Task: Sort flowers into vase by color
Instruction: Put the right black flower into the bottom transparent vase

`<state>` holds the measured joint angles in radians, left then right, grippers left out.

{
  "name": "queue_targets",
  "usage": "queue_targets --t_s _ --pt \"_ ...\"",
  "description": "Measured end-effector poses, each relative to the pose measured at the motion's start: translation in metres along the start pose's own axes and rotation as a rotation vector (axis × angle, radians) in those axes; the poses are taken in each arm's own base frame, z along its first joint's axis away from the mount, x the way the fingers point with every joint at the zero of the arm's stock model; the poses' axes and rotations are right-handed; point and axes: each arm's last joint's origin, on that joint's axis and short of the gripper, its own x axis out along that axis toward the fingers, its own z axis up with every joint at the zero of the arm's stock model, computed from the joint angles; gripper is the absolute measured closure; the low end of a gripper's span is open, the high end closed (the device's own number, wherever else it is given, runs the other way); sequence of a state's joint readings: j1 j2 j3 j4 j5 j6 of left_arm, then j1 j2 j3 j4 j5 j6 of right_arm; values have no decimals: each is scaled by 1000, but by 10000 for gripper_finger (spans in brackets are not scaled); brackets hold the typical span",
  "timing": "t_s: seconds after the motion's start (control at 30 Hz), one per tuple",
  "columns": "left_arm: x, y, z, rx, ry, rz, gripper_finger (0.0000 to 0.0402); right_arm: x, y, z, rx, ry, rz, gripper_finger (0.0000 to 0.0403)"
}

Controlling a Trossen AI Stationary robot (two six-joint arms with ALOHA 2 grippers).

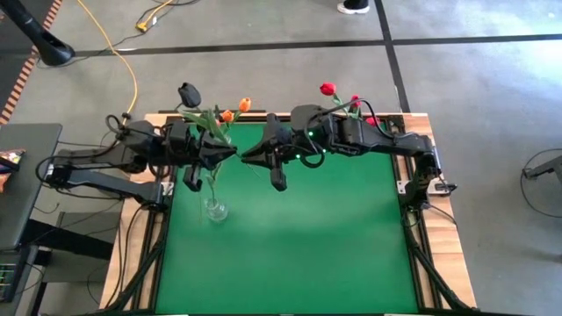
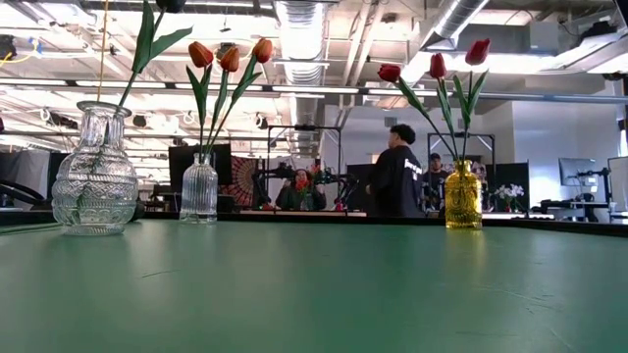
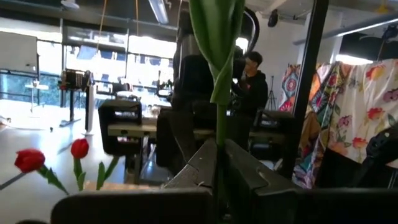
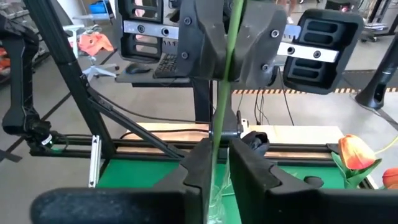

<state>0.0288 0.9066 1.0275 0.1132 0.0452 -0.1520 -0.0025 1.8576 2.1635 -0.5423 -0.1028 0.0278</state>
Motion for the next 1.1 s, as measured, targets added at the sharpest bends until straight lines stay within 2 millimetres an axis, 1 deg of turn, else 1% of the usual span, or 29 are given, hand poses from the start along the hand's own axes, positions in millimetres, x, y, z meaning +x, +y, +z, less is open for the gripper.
queue_targets --t_s 0.1,0.23,0.37,0.5,0.6,0.7,0.87,1.0,1.1 --pt "-6 0 -1 -23 33 3 401 -1 -2 0 25 0 -4 303" --pt "-14 -1 1 -74 63 -7 401 -5 -4 0 36 18 -11 254" --pt "-23 -5 0 -123 122 -128 401 -8 -8 -5 45 84 -17 202" --pt "-35 -10 -6 -168 255 -259 401 -16 -11 -10 54 156 -30 170" --pt "-46 -12 -14 -158 369 -300 401 -18 -11 -14 61 210 -31 164" --pt "-57 -15 -19 -99 441 -308 401 -16 -9 -19 63 249 -27 164" --pt "-75 -17 -19 -31 477 -266 401 -14 -4 -23 67 279 -16 164" --pt "-82 -18 -19 29 483 -248 402 -14 -3 -23 66 284 -13 165" --pt "-83 -18 -24 49 492 -242 401 -14 -3 -23 78 287 -15 165"
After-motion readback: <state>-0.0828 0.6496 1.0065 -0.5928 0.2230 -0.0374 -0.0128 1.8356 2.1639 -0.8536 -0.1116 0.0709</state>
